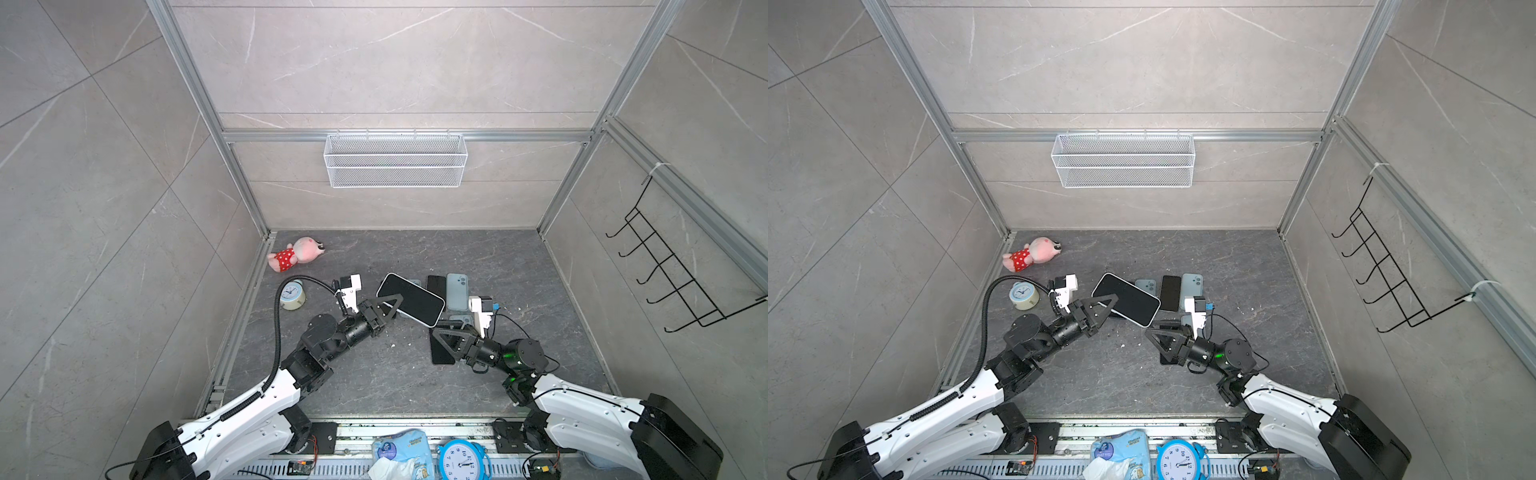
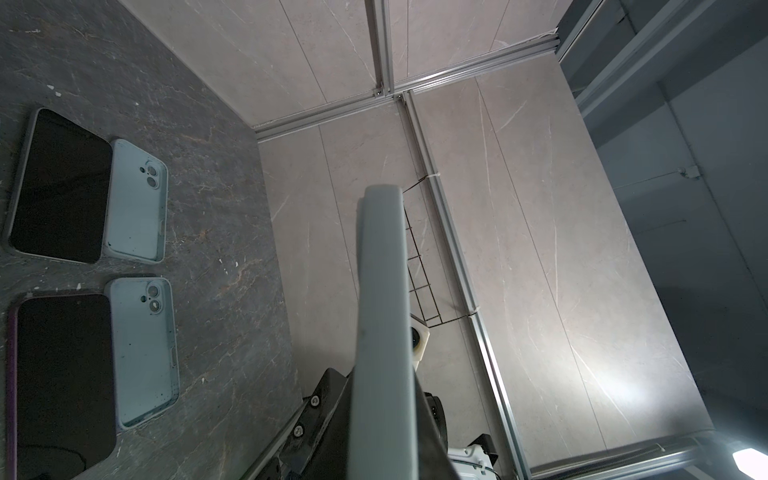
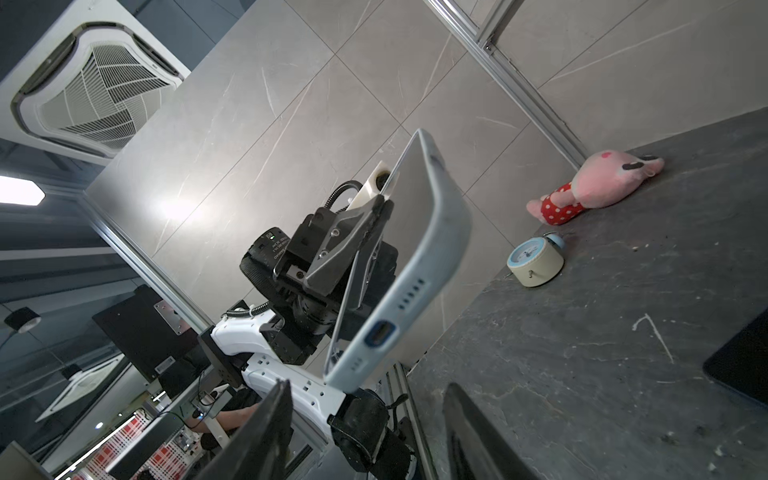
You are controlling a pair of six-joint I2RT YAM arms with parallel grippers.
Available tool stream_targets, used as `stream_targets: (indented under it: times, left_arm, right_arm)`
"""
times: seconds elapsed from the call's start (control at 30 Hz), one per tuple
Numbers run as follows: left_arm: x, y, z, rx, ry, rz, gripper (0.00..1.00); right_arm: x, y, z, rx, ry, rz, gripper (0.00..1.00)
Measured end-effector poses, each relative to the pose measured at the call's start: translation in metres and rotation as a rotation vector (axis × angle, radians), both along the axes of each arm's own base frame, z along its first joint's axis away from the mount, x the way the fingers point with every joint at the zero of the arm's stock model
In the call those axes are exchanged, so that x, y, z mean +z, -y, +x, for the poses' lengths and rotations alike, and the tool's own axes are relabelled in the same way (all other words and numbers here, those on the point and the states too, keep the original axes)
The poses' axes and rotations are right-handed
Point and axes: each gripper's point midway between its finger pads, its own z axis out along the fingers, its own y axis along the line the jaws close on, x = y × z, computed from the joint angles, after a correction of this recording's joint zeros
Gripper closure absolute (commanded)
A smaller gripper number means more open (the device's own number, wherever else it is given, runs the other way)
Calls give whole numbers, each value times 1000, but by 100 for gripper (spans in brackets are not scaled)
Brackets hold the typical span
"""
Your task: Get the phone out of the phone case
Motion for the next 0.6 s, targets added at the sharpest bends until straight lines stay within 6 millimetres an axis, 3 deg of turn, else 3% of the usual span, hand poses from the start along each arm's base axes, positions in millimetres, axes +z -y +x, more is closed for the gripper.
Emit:
stream_targets:
  times: [0.33,0.43,0.6]
  left_arm:
    - [0,3,2,-5,7,-6,100]
    - [-2,5,3,-7,4,-3,100]
    - [2,6,3,-17,24,-13,100]
  right_arm:
    - [12,-4,3,15,-15,29,57]
    - [15,-4,4,17,-16,36,68]
    - [16,-6,4,36,-44,47,96]
